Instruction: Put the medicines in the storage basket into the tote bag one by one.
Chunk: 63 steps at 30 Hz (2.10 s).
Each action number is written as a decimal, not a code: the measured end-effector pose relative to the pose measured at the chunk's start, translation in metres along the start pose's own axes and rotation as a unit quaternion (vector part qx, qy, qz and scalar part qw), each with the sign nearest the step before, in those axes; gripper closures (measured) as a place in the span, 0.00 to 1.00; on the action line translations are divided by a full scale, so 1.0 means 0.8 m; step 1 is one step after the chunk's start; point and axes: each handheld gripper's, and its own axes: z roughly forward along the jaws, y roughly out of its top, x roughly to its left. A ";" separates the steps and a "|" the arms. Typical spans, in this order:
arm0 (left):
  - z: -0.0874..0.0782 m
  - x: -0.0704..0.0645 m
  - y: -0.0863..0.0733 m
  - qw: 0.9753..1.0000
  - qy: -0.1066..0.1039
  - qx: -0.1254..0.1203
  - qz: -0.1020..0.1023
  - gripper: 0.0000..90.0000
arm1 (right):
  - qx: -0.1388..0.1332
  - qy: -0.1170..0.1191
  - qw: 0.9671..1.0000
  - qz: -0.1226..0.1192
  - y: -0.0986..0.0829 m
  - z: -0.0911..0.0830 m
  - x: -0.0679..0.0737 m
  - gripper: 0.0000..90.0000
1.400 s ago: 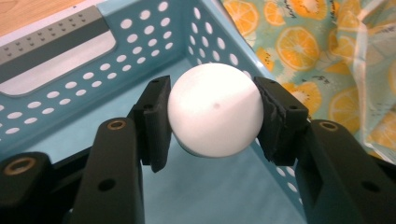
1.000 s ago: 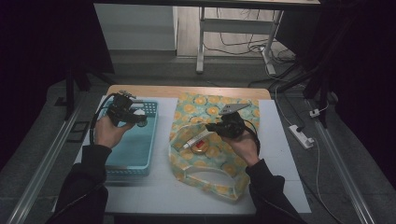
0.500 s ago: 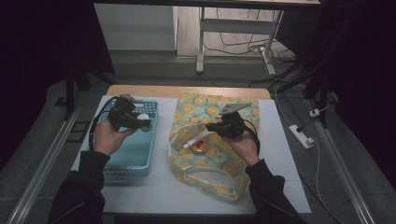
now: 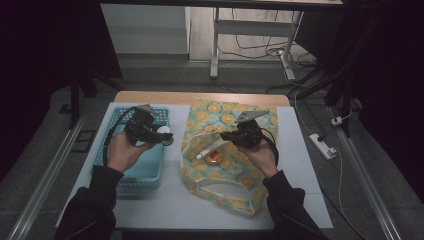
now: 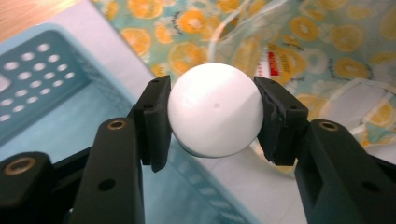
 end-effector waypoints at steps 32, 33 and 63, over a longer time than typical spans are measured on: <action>0.078 -0.079 0.040 0.994 -0.070 0.009 0.078 0.56 | -0.003 -0.003 1.000 0.003 0.000 -0.002 -0.003 1.00; 0.081 -0.080 0.042 0.994 -0.072 0.010 0.081 0.56 | -0.003 -0.003 1.000 0.004 0.000 -0.002 -0.003 1.00; 0.169 -0.097 0.069 0.992 -0.074 0.024 0.094 0.56 | -0.004 -0.010 1.000 0.009 -0.003 -0.004 -0.011 1.00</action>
